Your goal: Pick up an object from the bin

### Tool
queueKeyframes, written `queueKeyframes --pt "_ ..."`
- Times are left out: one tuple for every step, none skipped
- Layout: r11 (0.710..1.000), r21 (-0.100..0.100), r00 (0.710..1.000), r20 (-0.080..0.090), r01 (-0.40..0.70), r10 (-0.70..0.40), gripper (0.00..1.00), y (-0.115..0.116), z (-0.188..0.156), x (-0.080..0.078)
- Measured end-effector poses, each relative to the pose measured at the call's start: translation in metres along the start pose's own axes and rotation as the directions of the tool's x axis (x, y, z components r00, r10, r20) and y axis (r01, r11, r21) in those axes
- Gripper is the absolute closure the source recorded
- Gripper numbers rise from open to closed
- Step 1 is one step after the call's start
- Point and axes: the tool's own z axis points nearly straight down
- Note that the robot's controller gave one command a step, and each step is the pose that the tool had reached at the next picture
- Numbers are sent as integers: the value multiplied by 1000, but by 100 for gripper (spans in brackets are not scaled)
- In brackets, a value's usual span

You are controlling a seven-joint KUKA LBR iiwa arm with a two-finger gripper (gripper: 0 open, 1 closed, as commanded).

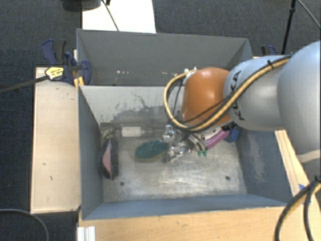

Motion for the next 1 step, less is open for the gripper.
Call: queueKeyframes --pt "1000 1 1000 -4 -3 3 100 -12 -140 16"
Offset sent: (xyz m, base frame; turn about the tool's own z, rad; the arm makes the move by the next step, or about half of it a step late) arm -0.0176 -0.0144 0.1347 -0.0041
